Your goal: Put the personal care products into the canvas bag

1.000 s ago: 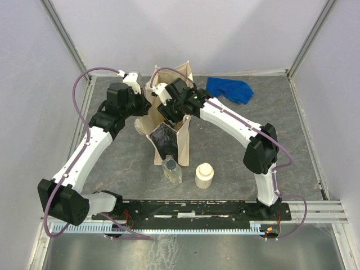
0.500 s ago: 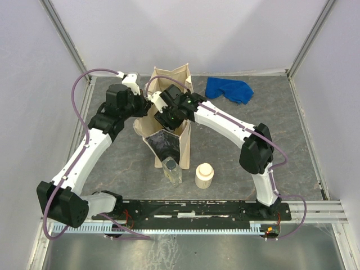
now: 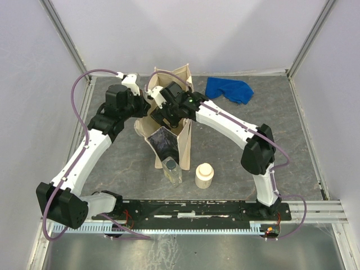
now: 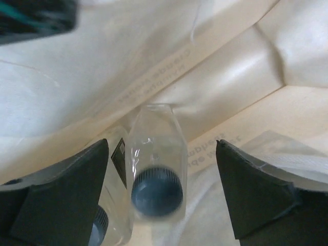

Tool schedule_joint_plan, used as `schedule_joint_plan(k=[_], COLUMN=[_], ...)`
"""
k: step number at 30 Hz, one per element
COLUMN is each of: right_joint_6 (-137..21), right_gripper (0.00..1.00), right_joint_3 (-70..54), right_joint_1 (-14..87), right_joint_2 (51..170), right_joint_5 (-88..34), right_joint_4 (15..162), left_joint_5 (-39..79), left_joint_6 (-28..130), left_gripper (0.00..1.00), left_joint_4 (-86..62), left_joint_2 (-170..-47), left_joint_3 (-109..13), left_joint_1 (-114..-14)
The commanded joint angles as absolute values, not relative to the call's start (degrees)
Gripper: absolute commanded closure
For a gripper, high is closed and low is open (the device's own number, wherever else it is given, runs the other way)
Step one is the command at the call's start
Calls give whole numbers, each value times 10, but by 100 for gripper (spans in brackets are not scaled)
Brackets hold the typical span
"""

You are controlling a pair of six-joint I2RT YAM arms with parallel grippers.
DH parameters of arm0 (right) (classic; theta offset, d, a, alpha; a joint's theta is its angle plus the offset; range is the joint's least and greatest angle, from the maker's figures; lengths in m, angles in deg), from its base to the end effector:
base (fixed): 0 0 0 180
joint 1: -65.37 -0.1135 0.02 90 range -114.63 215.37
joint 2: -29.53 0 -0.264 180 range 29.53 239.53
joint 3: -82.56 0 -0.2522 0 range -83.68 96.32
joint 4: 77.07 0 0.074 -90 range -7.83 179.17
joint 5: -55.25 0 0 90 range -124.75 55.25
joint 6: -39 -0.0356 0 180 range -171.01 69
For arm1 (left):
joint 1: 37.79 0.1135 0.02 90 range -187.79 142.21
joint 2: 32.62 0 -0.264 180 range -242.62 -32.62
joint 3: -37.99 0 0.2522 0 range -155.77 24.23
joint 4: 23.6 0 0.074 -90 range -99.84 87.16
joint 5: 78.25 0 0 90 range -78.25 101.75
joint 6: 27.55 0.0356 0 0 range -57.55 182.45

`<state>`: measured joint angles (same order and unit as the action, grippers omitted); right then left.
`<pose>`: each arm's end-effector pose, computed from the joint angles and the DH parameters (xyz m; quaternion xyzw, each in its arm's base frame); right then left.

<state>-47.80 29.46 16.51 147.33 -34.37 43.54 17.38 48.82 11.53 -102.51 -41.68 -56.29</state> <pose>0.3039 0.3482 0.3026 -0.4138 0.8447 0.1347 0.3118 0.2613 -0.0911 0.3574 0.0621 0.8421 -0.1877 0.5017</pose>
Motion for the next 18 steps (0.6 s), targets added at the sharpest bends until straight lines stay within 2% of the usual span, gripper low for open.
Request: schedule_joint_plan(k=[1, 3, 7, 11, 18], right_joint_6=[-510, -518, -531, -536, -572], right_gripper=[4, 0, 0, 0, 0], right_joint_3=[283, 261, 254, 244, 155], right_joint_1=[162, 162, 163, 164, 163], right_joint_2=[1375, 1347, 1300, 1241, 1116], right_joint_5=[-368, -376, -386, -402, -496], right_joint_4=[525, 552, 553, 512, 376], left_joint_5=[169, 169, 166, 162, 158], left_joint_6=[494, 494, 494, 494, 494], left_gripper=[97, 97, 97, 97, 97], left_joint_4=[119, 119, 119, 119, 116], left_joint_2=[-1012, -1012, -1013, -1011, -1012], left_joint_3=[-414, -413, -413, -413, -412], left_joint_1=[-567, -567, -566, -566, -566])
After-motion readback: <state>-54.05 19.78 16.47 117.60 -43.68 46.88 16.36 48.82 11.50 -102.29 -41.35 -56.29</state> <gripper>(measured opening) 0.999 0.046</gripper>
